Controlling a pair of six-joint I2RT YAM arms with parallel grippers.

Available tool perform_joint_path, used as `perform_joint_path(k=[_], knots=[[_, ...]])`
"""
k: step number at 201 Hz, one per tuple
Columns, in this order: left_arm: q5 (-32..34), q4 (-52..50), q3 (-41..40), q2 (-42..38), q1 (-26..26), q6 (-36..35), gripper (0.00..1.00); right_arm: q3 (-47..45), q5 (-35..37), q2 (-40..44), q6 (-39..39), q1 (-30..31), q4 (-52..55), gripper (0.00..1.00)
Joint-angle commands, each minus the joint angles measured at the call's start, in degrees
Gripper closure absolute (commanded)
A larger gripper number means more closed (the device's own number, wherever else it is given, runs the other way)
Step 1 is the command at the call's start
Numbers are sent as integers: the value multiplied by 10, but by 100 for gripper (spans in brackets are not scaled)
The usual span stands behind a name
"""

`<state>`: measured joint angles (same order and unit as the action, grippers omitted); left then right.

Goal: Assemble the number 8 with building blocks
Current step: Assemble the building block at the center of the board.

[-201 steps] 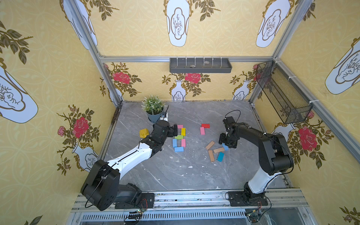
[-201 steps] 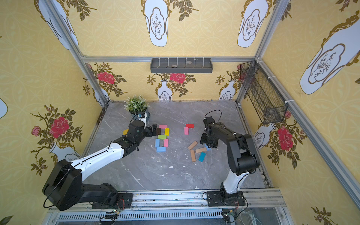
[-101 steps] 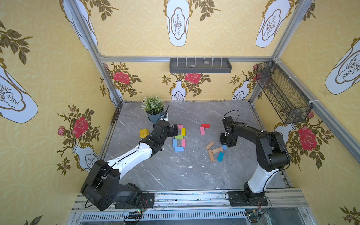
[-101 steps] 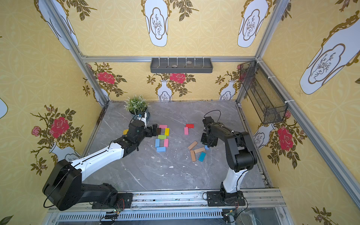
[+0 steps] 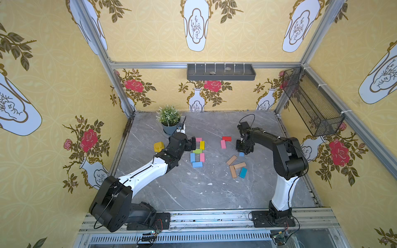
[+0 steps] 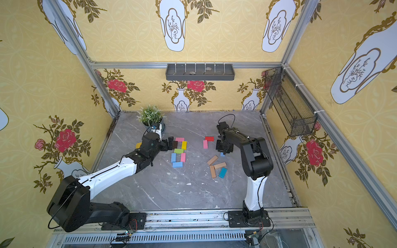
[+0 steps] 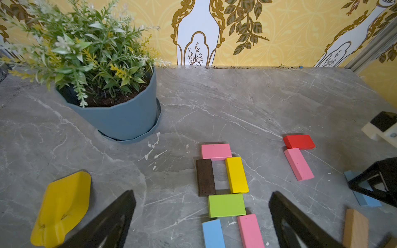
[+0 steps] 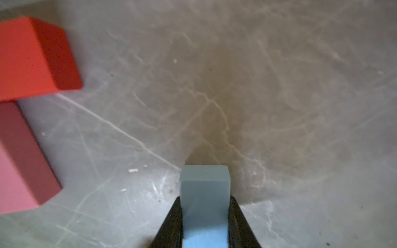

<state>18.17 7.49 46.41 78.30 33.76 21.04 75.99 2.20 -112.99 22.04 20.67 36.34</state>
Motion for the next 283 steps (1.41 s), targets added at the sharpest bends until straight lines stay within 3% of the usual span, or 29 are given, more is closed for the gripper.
perform_joint_path(k=[1,118,283], knots=[[1,5,2,3,-1,0,0,27,5,-23,-12,9,13,73],[0,5,4,7,-1,0,0,115,-20,-90,-45,39,22,72],[1,3,7,12,-1,0,0,143,-19,-121,-56,41,20,70]])
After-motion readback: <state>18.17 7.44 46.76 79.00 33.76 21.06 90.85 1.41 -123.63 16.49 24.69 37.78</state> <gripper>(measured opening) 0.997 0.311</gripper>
